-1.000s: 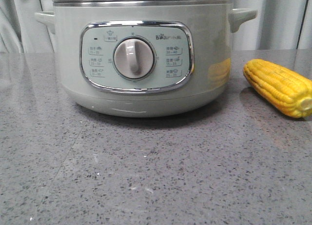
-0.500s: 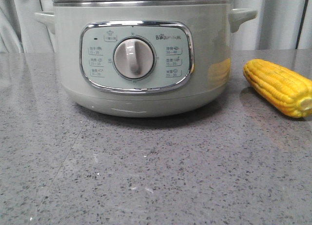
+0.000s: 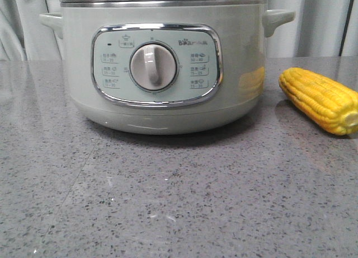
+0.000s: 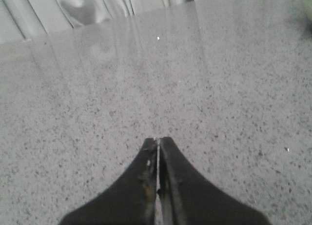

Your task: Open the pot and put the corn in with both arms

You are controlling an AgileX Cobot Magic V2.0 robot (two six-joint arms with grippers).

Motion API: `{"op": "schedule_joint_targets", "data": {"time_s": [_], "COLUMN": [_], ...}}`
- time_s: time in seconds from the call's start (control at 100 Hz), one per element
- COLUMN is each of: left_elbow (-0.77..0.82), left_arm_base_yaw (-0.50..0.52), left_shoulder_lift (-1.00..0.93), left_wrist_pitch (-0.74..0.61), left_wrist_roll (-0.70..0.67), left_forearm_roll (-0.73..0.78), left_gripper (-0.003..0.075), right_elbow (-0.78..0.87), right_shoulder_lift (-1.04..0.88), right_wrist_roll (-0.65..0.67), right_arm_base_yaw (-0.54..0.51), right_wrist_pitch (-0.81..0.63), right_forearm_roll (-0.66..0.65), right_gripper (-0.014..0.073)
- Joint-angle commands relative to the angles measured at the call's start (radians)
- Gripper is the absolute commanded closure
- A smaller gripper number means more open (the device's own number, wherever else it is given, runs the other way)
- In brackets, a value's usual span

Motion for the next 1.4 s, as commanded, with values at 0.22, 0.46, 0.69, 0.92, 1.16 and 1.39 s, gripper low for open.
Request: {"op": "schedule_joint_targets", "data": {"time_s": [0.22, 0.46, 0.69, 0.92, 1.16, 1.39], "left_elbow": [0.024, 0.022, -0.062, -0.237, -0.309, -0.309], "left_arm_base_yaw": [0.001, 0.001, 0.001, 0.001, 0.001, 0.001], "left_shoulder_lift": [-0.029, -0.029, -0.028, 0.050, 0.147, 0.180], "left_wrist_pitch": [-0.278, -0.529, -0.446, -0.271, -0.284, -0.301], "left_wrist_roll": [-0.003, -0.026, -0.031, -0.031, -0.031, -0.031], "left_forearm_roll": [0.000, -0.143, -0.194, -0.130, -0.130, -0.130], "left_gripper": [0.0741, 0.0741, 0.0741, 0.0741, 0.0741, 0.0678], "right_elbow": [0.017, 0.017, -0.026, -0.171, -0.371, -0.436], "right_shoulder_lift": [-0.024, -0.022, -0.022, 0.020, 0.195, 0.300], "right_wrist_roll": [-0.005, -0.005, -0.005, -0.005, -0.005, -0.005], "right_arm_base_yaw": [-0.005, -0.005, -0.005, -0.005, -0.005, -0.005], "right_wrist_pitch": [-0.300, -0.336, -0.323, -0.129, 0.182, 0.171], "right_forearm_roll": [0.000, 0.000, 0.000, 0.024, 0.081, 0.125], "right_gripper": [0.0662, 0.0661, 0.0659, 0.0658, 0.0657, 0.0657]}}
